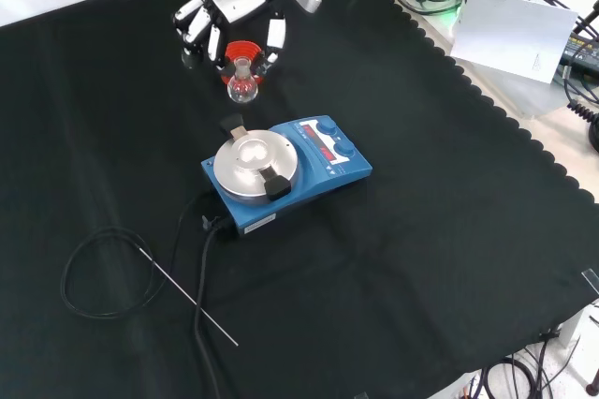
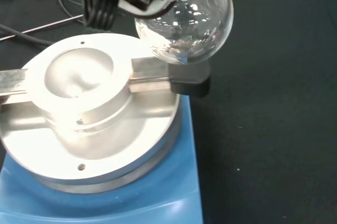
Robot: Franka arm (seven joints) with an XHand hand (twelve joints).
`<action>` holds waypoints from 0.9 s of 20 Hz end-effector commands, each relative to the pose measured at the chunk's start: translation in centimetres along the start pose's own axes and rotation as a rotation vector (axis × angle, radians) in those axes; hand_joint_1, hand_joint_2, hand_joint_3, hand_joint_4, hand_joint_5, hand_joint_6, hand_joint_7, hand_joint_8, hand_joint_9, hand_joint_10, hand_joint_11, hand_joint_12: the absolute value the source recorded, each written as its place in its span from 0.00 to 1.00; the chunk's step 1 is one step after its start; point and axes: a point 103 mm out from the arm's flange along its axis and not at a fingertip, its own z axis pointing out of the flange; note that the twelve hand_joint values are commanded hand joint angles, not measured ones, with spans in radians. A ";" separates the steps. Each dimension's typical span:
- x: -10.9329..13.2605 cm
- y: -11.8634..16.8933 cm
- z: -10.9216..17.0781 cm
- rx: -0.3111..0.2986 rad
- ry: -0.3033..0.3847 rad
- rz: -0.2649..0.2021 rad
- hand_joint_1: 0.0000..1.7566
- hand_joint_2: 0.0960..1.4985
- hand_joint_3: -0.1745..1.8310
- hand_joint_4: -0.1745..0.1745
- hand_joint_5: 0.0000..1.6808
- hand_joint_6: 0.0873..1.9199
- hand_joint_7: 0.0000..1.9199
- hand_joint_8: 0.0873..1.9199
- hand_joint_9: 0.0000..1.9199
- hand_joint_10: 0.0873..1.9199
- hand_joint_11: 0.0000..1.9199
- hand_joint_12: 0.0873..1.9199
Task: Place the round-bottom flask on the heater.
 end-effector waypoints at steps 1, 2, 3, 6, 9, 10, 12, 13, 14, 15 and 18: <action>2.6 1.1 0.8 0.024 -0.023 -0.029 0.62 0.43 0.44 0.91 0.67 0.47 0.16 0.33 0.26 0.30 0.02 0.72; 2.8 1.3 0.9 0.026 -0.025 -0.032 0.62 0.43 0.44 0.91 0.67 0.47 0.16 0.33 0.26 0.30 0.02 0.72; 3.2 1.5 0.9 0.029 -0.026 -0.037 0.62 0.43 0.44 0.92 0.67 0.47 0.16 0.33 0.26 0.30 0.02 0.72; 4.1 1.8 1.0 0.032 -0.031 -0.044 0.62 0.43 0.44 0.92 0.67 0.47 0.16 0.33 0.26 0.30 0.02 0.73; 4.8 2.2 1.0 0.033 -0.035 -0.055 0.62 0.43 0.44 0.92 0.67 0.47 0.16 0.33 0.26 0.30 0.02 0.73; 5.0 2.3 1.1 0.033 -0.037 -0.058 0.62 0.43 0.44 0.92 0.67 0.47 0.16 0.33 0.26 0.30 0.02 0.73; 5.5 2.4 1.2 0.038 -0.038 -0.063 0.62 0.43 0.44 0.93 0.67 0.47 0.16 0.33 0.26 0.30 0.02 0.73; 5.7 2.5 1.3 0.042 -0.041 -0.066 0.62 0.43 0.44 0.93 0.67 0.47 0.16 0.33 0.26 0.30 0.02 0.73; 5.8 2.6 1.4 0.046 -0.040 -0.069 0.62 0.43 0.44 0.93 0.67 0.47 0.16 0.33 0.26 0.30 0.02 0.73; 5.9 2.6 1.5 0.050 -0.041 -0.071 0.62 0.43 0.44 0.93 0.67 0.47 0.16 0.33 0.26 0.30 0.02 0.73; 6.0 2.8 2.0 0.060 -0.041 -0.075 0.62 0.43 0.44 0.93 0.67 0.47 0.16 0.33 0.26 0.31 0.02 0.73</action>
